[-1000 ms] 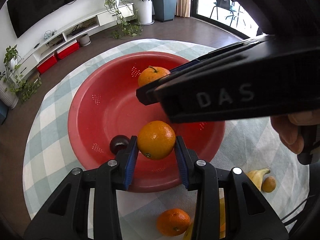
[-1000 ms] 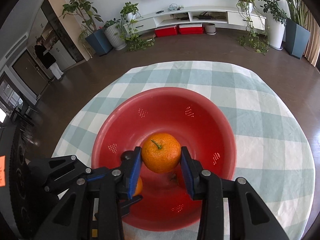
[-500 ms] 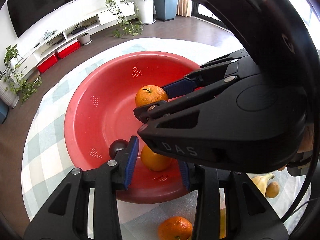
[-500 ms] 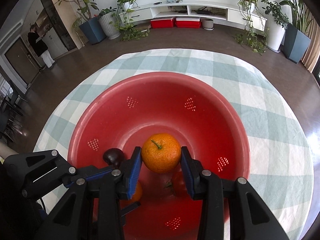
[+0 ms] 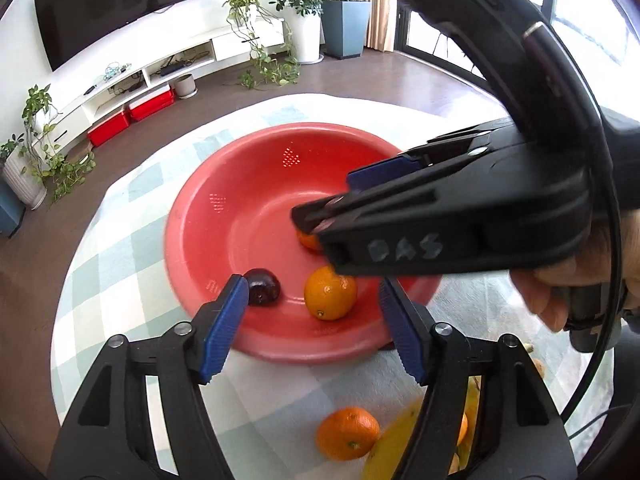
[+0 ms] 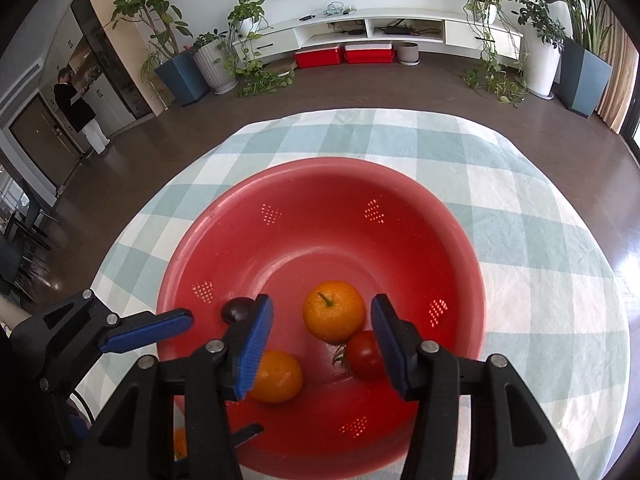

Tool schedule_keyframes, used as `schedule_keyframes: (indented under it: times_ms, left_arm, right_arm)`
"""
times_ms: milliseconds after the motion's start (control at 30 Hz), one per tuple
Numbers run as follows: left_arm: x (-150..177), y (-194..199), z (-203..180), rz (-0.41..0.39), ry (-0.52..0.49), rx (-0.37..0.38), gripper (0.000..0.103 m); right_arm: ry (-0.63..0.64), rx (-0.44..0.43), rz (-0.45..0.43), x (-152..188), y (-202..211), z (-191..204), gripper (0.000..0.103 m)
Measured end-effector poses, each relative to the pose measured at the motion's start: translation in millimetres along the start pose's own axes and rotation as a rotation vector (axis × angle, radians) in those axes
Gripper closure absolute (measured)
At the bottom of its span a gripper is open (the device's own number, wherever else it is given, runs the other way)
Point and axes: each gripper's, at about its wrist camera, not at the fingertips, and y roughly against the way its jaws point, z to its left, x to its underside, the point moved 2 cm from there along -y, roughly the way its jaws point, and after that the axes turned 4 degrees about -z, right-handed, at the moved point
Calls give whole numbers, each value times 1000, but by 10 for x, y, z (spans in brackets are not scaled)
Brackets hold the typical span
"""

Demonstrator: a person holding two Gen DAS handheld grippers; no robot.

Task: Organize fruits
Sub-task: 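Lower orange and tangerine into the red bowl and open both grippers, then move the left gripper back toward the bananas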

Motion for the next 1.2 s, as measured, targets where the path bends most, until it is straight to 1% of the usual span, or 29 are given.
schedule_keyframes:
  times_ms: [33, 67, 100, 133, 167, 200, 233, 267, 333, 433, 600, 733, 800, 867, 967, 1033, 1200]
  left_arm:
    - [20, 70, 7, -11, 6, -3, 34]
    - [39, 152, 29, -24, 14, -8, 32]
    - [72, 250, 40, -40, 21, -12, 26]
    - [107, 354, 51, -59, 30, -16, 23]
    - [154, 458, 61, -74, 40, -19, 22]
    - [207, 556, 67, -85, 51, -19, 18]
    - [264, 640, 67, -93, 64, -13, 14]
    - [337, 736, 55, -101, 76, -8, 13]
    - [517, 887, 12, -104, 91, 0, 13]
    - [820, 1068, -100, -89, 119, -9, 12]
    - [1364, 1304, -273, -73, 192, 11, 11]
    - [1800, 1459, -475, -47, 255, 28, 11]
    - [1966, 1470, -518, -35, 292, 35, 11]
    - [2079, 1471, -547, -29, 315, 38, 11]
    - [2165, 1495, -581, -23, 319, 25, 11]
    - [2190, 1529, -573, -28, 330, 28, 11]
    - [2183, 1570, -517, -39, 345, 28, 11]
  right_arm:
    - [-5, -7, -18, 7, 102, 9, 48]
    - [-6, -17, -41, 25, 227, 19, 44]
    - [-5, -28, -69, 51, 364, 32, 38]
    - [-4, -38, -100, 90, 513, 43, 35]
    - [-5, -52, -136, 146, 668, 48, 28]
    - [-8, -66, -168, 219, 819, 48, 23]
    - [-15, -74, -196, 303, 956, 40, 21]
    - [-23, -79, -218, 408, 1084, 30, 19]
    - [-40, -91, -245, 631, 1286, 17, 17]
    - [-59, -79, -263, 1020, 1484, 11, 16]
    - [-105, -49, -234, 1678, 1567, 23, 16]
    - [-195, -69, -173, 2149, 1508, 7, 16]
    - [-227, -85, -140, 2298, 1461, 20, 19]
    - [-228, -87, -109, 2357, 1420, 72, 26]
    - [-214, -105, -96, 2328, 1417, 179, 31]
    - [-216, -119, -94, 2279, 1424, 231, 31]
    - [-206, -113, -80, 2213, 1388, 332, 32]
